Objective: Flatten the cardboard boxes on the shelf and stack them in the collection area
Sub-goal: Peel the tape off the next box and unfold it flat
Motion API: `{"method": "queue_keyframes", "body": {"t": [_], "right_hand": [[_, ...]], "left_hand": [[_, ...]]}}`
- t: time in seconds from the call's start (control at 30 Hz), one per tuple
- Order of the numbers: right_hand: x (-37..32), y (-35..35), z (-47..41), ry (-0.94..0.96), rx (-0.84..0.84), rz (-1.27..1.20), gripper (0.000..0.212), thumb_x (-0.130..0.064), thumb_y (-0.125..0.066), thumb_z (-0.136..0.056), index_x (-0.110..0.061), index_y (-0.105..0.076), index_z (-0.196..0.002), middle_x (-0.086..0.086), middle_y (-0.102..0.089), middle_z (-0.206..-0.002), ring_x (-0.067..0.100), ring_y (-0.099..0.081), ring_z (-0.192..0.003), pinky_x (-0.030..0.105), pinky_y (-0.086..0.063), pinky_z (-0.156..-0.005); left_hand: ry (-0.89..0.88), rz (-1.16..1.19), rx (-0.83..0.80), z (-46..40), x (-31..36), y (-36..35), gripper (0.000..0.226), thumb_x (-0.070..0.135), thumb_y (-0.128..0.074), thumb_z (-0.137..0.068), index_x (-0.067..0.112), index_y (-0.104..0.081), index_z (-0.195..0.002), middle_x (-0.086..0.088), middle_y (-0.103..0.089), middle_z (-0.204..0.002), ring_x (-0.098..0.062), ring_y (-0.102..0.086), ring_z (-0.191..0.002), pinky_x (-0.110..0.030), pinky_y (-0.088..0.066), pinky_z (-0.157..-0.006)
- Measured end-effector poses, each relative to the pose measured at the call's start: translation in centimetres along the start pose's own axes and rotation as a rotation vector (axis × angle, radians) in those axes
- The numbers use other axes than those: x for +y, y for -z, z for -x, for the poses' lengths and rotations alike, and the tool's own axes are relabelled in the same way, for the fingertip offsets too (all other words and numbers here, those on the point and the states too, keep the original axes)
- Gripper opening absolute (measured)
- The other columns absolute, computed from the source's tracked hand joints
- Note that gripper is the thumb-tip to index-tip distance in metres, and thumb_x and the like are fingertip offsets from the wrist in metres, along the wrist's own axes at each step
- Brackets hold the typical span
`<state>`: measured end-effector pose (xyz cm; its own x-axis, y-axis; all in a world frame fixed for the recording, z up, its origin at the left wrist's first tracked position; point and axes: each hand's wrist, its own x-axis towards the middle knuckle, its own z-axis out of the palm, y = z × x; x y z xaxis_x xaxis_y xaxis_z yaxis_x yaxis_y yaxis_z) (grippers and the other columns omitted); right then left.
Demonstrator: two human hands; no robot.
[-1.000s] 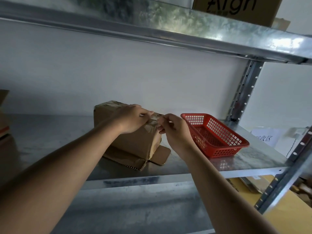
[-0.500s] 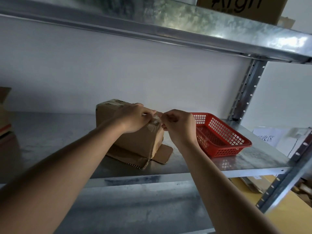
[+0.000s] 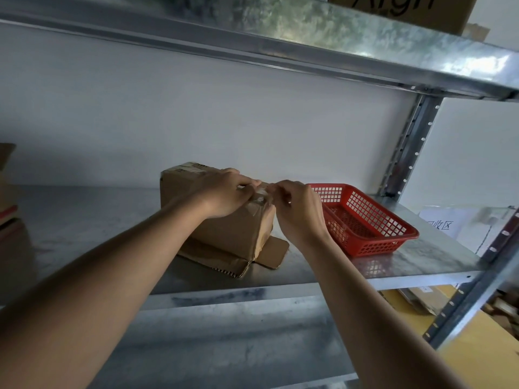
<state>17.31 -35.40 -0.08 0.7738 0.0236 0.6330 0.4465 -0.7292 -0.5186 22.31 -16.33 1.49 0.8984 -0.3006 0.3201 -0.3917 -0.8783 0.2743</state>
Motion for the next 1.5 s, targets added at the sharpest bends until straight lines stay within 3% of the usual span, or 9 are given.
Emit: {"method": "queue_keyframes", "body": {"t": [0.13, 0.27, 0.33, 0.53, 0.73, 1.03, 1.17, 1.37, 1.5], "right_hand": [[0.2, 0.1, 0.2, -0.087, -0.025, -0.145, 0.011, -0.026, -0.077, -0.093, -0.020, -0.081, -0.102, -0.010, -0.078, -0.091, 0.001, -0.071, -0.080, 0.016, -0.055, -0.072], [0.1, 0.1, 0.2, -0.289, -0.019, -0.377, 0.013, -0.017, -0.083, -0.087, -0.017, -0.083, -0.099, -0.005, -0.079, -0.089, 0.012, -0.077, -0.075, 0.042, -0.063, -0.085], [-0.4, 0.1, 0.1, -0.343, -0.014, -0.440, 0.011, -0.012, -0.083, -0.086, -0.014, -0.083, -0.097, -0.001, -0.079, -0.085, 0.014, -0.077, -0.071, 0.045, -0.064, -0.083], [-1.5, 1.4, -0.5, -0.535, -0.074, -0.638, 0.010, -0.003, -0.085, -0.082, -0.012, -0.082, -0.078, 0.009, -0.078, -0.077, 0.016, -0.073, -0.068, 0.028, -0.064, -0.074], [-1.8, 1.8, -0.1, -0.637, -0.072, -0.814, 0.012, -0.007, -0.085, -0.083, -0.004, -0.080, -0.093, 0.014, -0.078, -0.083, 0.016, -0.074, -0.070, 0.023, -0.059, -0.070], [-1.3, -0.6, 0.9, -0.422, 0.039, -0.349, 0.010, -0.028, -0.079, -0.089, -0.021, -0.080, -0.081, -0.006, -0.077, -0.075, 0.013, -0.074, -0.075, 0.037, -0.063, -0.072], [-1.3, -1.0, 1.1, -0.317, 0.059, -0.205, 0.020, -0.041, -0.074, -0.089, -0.023, -0.079, -0.081, -0.011, -0.074, -0.073, 0.007, -0.068, -0.071, 0.031, -0.054, -0.068], [-1.3, -1.1, 0.8, -0.310, 0.048, -0.263, 0.007, -0.031, -0.084, -0.083, -0.026, -0.082, -0.085, -0.014, -0.075, -0.072, 0.000, -0.067, -0.067, 0.019, -0.047, -0.061], [-1.8, -0.9, 0.5, -0.277, -0.031, -0.292, 0.012, -0.020, -0.075, -0.089, -0.024, -0.079, -0.078, -0.007, -0.075, -0.071, 0.016, -0.070, -0.071, 0.044, -0.060, -0.074]], "left_hand": [[0.012, 0.003, -0.010, 0.0, 0.1, 0.1, 0.047, 0.065, -0.026, -0.105, 0.056, -0.056, -0.139, 0.002, -0.055, -0.146, -0.024, -0.051, -0.133, -0.036, -0.033, -0.089], [0.003, 0.018, -0.021, 0.3, 0.1, 0.1, 0.045, 0.064, -0.028, -0.106, 0.055, -0.052, -0.142, 0.000, -0.052, -0.149, -0.026, -0.051, -0.134, -0.037, -0.036, -0.089], [0.001, 0.038, -0.029, 0.4, 0.1, 0.1, 0.044, 0.062, -0.028, -0.106, 0.055, -0.052, -0.143, 0.000, -0.050, -0.152, -0.026, -0.049, -0.137, -0.039, -0.039, -0.094], [-0.013, -0.016, -0.075, 0.3, -0.1, 0.8, 0.049, 0.056, -0.020, -0.107, 0.054, -0.048, -0.146, 0.001, -0.042, -0.162, -0.025, -0.039, -0.147, -0.054, -0.036, -0.114], [-0.010, -0.011, -0.053, 0.0, -0.1, 0.6, 0.046, 0.055, -0.022, -0.107, 0.056, -0.049, -0.144, 0.001, -0.044, -0.160, -0.024, -0.043, -0.144, -0.048, -0.035, -0.110], [0.005, 0.015, -0.059, -0.4, -0.5, 0.5, 0.044, 0.057, -0.024, -0.108, 0.057, -0.050, -0.144, 0.002, -0.047, -0.155, -0.024, -0.048, -0.138, -0.044, -0.037, -0.104], [-0.001, 0.012, -0.062, -0.5, -0.5, 0.5, 0.045, 0.057, -0.023, -0.108, 0.056, -0.049, -0.145, 0.002, -0.046, -0.156, -0.025, -0.045, -0.140, -0.046, -0.036, -0.105], [-0.019, 0.028, -0.059, -0.7, -0.9, 0.6, 0.045, 0.055, -0.023, -0.107, 0.056, -0.052, -0.143, 0.004, -0.052, -0.148, -0.024, -0.050, -0.134, -0.046, -0.041, -0.105], [-0.035, 0.031, -0.050, -1.0, -1.4, 0.5, 0.045, 0.053, -0.025, -0.108, 0.053, -0.052, -0.144, 0.002, -0.052, -0.150, -0.021, -0.048, -0.136, -0.037, -0.036, -0.089]]}}
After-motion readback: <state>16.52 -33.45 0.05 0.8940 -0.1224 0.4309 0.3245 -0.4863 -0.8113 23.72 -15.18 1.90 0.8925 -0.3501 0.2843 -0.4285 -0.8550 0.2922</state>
